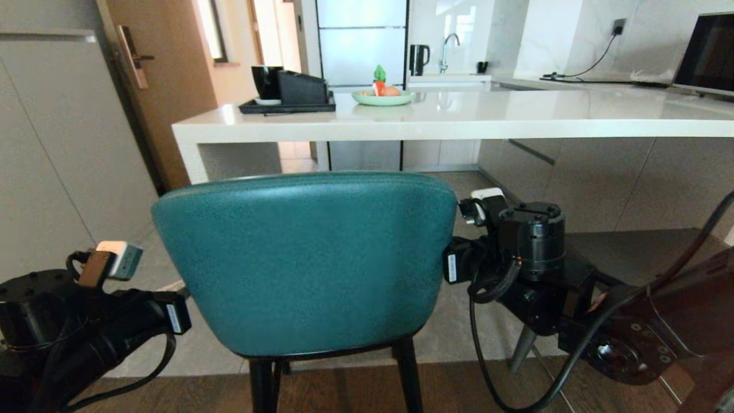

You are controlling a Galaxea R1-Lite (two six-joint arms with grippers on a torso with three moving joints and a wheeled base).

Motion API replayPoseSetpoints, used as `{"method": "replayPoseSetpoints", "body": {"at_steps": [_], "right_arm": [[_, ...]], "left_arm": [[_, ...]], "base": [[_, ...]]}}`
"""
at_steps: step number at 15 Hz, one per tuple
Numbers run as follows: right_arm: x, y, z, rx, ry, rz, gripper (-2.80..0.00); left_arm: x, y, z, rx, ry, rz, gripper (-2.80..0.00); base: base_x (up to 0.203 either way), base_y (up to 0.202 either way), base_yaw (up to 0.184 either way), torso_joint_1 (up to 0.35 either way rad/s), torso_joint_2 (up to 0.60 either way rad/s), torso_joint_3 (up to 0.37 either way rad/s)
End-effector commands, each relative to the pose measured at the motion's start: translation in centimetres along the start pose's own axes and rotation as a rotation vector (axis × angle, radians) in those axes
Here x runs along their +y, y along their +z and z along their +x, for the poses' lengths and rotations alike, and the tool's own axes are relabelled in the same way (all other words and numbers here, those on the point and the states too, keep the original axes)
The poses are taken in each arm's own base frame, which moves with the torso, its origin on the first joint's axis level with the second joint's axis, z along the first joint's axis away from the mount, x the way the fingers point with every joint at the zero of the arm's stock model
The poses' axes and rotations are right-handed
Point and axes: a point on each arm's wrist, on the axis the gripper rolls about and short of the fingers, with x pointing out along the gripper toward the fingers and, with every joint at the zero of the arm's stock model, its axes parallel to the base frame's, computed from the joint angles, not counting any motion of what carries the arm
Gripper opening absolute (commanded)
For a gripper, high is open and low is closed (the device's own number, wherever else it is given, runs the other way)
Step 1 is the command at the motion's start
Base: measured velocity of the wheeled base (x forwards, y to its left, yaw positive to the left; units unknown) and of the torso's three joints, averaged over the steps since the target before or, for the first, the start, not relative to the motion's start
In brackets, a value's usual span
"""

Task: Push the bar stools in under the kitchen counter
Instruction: Push the blue chair back under the dining table

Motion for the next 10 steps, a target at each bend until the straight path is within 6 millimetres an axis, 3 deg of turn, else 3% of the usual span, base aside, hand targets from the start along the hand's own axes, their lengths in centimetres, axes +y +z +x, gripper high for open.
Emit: {"method": "replayPoseSetpoints", "body": {"at_steps": [1, 5, 10], "right_arm": [[1.0, -0.2, -0.4, -0.003, 0.030, -0.007, -2.80], [-0.4, -1.2, -0.3, 0.020, -0.008, 0.003, -2.80], [-1.0, -4.1, -1.8, 0.037, -0.007, -0.006, -2.80]], "left_arm": [[-0.4, 0.3, 0.0, -0.022, -0.023, 0.006, -2.80], [0.0, 0.2, 0.9, -0.011, -0.011, 0.003, -2.80], [-0.3, -0.2, 3.3, 0.003, -0.029, 0.012, -2.80]], "base": [[0.000, 0.000, 0.000, 0.000, 0.00, 0.000], [0.000, 0.000, 0.000, 0.000, 0.00, 0.000], [0.000, 0.000, 0.000, 0.000, 0.00, 0.000]]}}
